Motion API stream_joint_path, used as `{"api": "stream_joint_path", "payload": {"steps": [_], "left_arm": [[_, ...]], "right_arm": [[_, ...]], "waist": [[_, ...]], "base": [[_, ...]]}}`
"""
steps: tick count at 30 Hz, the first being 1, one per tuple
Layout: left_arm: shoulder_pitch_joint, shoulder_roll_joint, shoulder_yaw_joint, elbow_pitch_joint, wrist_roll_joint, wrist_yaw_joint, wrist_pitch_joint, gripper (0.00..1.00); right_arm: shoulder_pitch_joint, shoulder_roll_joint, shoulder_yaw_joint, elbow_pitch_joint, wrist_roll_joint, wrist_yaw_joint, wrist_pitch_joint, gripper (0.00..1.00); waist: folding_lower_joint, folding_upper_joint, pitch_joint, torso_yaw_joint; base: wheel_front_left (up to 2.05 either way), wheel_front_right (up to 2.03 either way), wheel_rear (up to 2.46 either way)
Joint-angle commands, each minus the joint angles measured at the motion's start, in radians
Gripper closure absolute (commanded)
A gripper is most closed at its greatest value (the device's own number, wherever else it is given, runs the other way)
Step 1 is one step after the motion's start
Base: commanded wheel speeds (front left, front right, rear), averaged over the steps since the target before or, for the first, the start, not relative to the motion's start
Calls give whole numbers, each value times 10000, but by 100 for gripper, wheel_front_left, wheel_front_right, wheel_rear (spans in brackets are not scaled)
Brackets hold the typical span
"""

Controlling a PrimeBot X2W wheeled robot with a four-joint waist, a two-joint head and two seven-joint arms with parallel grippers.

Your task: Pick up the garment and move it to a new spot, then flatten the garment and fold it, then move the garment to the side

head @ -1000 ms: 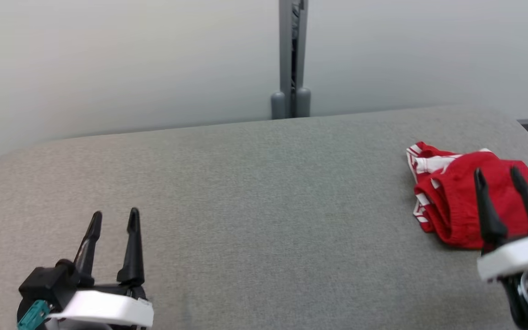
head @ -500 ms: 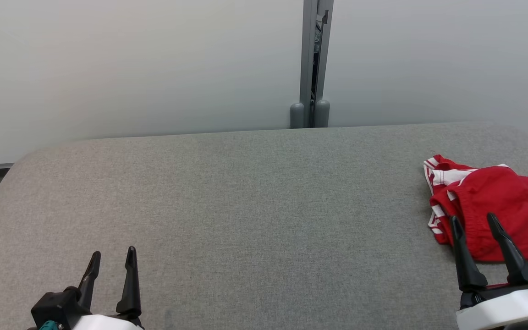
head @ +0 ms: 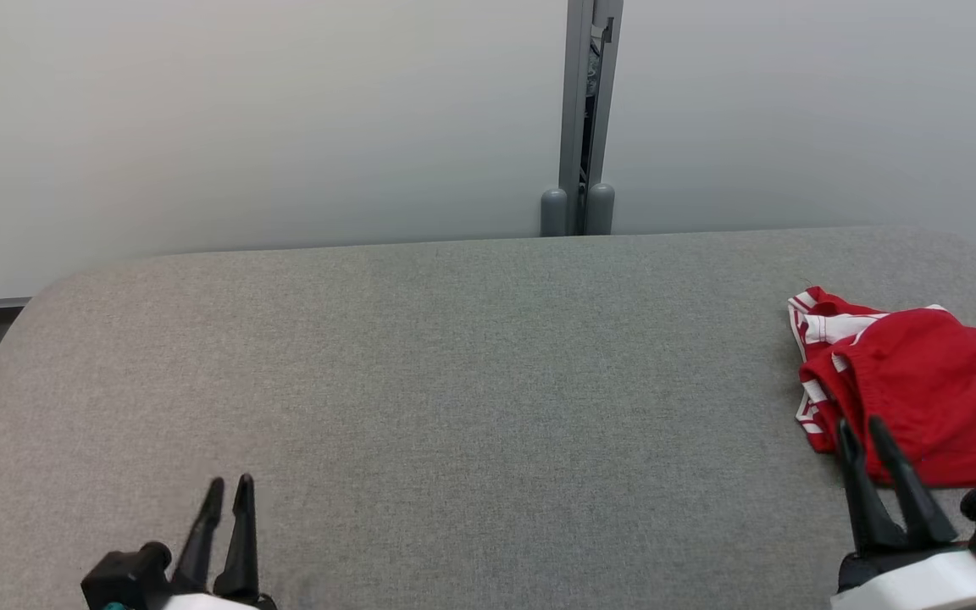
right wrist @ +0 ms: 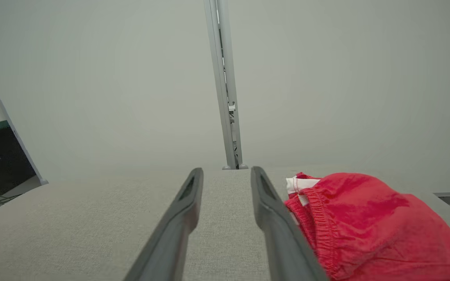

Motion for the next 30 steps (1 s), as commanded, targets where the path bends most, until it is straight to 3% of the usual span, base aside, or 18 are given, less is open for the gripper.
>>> {"api": "stream_joint_path", "payload": {"steps": [1, 30], "left_arm": [[98, -74, -22, 96, -33, -8, 22, 100], [-478, -616, 1174, 286, -3706, -908, 1262, 100]], "right_arm": [[73, 50, 23, 104, 46, 0, 6, 100], [-542, 262, -390, 849, 4539, 0, 860, 100]], "waist": [[0, 0, 2, 0], [0, 0, 149, -23]], "base": [[0, 0, 0], [0, 0, 0]]}}
